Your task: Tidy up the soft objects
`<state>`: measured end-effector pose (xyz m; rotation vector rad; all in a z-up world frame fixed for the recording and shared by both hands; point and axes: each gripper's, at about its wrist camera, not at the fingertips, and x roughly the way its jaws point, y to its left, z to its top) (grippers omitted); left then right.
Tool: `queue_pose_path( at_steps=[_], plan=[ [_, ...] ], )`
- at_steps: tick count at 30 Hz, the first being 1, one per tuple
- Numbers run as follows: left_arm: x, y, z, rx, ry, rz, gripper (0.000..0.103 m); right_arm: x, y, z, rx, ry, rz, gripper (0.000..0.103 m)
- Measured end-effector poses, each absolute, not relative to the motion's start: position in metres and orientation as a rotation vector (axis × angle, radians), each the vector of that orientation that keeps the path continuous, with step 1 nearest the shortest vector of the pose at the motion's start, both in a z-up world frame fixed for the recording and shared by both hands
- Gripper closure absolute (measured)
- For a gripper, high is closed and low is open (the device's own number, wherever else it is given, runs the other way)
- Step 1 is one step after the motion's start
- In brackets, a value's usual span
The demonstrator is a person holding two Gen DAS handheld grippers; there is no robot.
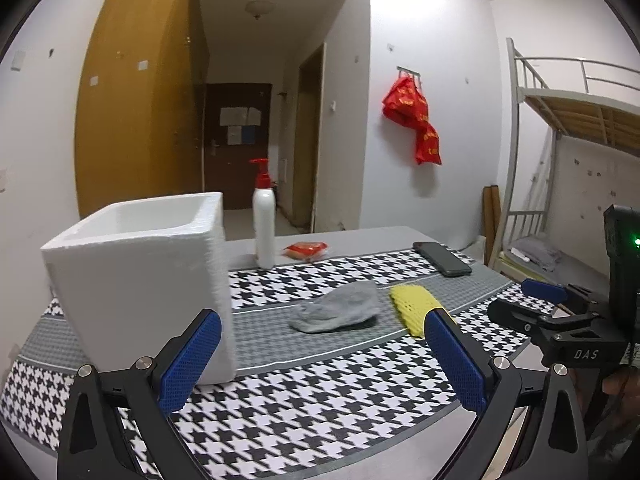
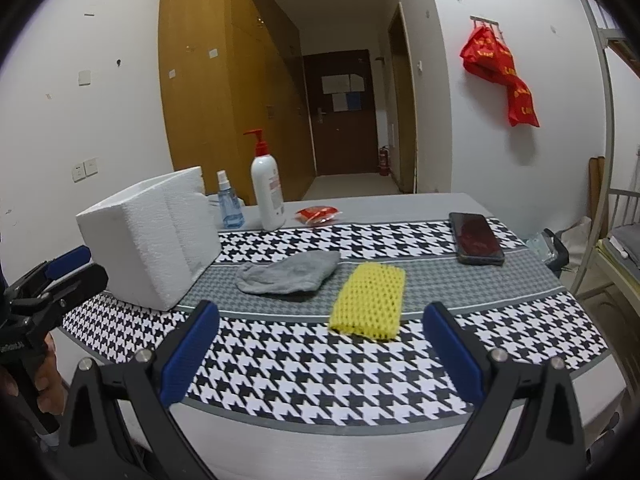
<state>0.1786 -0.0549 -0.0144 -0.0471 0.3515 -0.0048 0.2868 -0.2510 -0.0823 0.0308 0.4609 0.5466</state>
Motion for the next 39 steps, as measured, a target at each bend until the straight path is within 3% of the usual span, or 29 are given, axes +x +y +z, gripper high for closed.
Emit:
queue_pose_path(
  at_steps=[39],
  plan=[
    [0.265, -0.081, -0.021, 0.025, 0.509, -0.056, 0.001, 0.335, -0.266, -0.098, 0.025, 0.527, 0.554, 0.000]
  ],
)
